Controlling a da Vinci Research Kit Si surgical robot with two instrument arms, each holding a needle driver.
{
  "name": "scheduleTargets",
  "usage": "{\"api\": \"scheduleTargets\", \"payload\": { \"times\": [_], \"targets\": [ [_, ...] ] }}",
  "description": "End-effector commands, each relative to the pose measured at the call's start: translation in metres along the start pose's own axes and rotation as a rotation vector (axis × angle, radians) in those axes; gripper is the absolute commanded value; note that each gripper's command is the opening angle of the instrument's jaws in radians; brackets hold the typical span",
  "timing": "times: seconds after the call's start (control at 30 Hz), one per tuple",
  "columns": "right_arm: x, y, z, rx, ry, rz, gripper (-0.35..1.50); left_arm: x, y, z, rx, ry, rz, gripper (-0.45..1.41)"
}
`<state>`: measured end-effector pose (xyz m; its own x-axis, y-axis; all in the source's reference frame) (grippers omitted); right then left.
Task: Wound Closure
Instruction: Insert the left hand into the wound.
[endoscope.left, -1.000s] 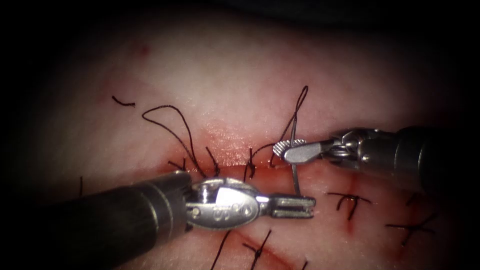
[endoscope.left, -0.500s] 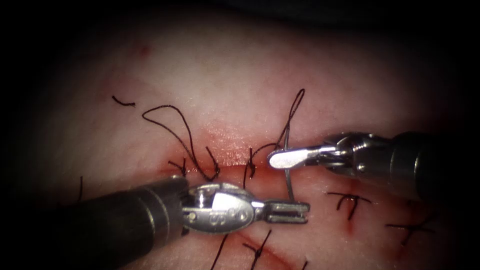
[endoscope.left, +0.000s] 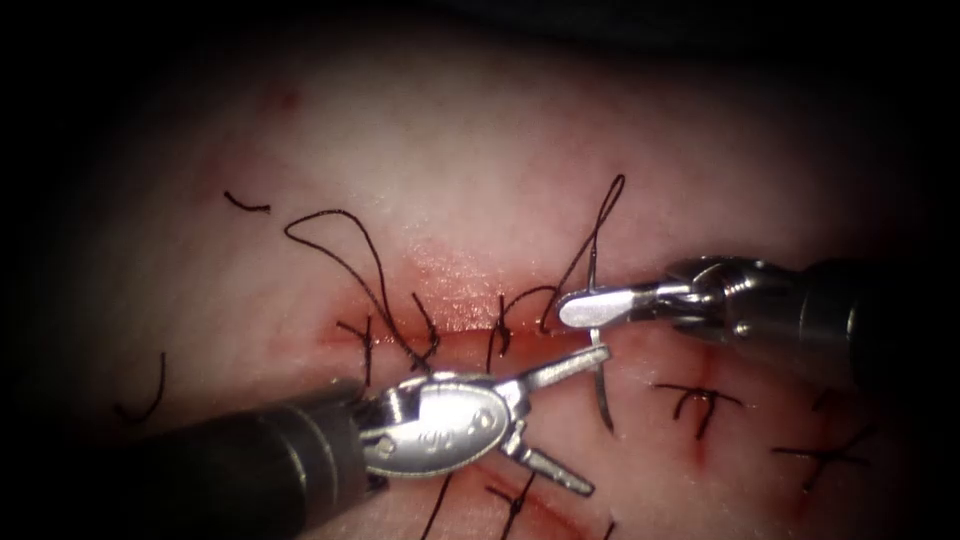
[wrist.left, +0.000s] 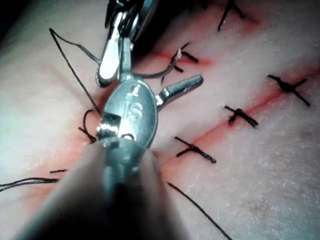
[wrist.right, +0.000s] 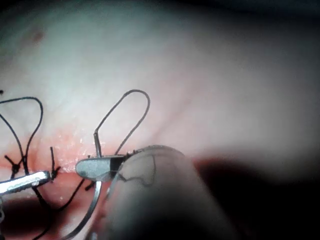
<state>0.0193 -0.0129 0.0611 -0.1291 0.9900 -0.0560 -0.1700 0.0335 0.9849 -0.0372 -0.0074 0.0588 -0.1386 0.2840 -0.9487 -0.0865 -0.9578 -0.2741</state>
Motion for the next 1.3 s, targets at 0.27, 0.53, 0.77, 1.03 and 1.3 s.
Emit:
{"api": "scheduleTargets", "payload": {
  "times": [0.27, 0.53, 0.77, 1.03, 1.3],
  "targets": [
    [0.0012, 0.0022, 0.0001, -0.016, 0.107, -0.112, -0.35, 0.0003, -0.0016, -0.0017, 0.014, -0.030, -0.031, 0.71],
    [0.0012, 0.0017, -0.0001, 0.029, 0.151, -0.361, -0.35, -0.0023, -0.0043, -0.0012, -0.010, -0.283, -0.078, -0.45],
    [0.0012, 0.0012, -0.0002, 0.033, 0.192, -0.591, -0.35, -0.0075, -0.0060, 0.0014, -0.008, -0.568, -0.168, -0.45],
    [0.0019, 0.0004, -0.0008, 0.031, 0.217, -0.694, -0.35, -0.0113, -0.0071, 0.0021, -0.053, -0.692, -0.186, -0.45],
    [0.0023, -0.0010, -0.0008, 0.043, 0.235, -0.751, -0.35, -0.0139, -0.0081, 0.0024, -0.095, -0.780, -0.205, -0.45]
  ]
}}
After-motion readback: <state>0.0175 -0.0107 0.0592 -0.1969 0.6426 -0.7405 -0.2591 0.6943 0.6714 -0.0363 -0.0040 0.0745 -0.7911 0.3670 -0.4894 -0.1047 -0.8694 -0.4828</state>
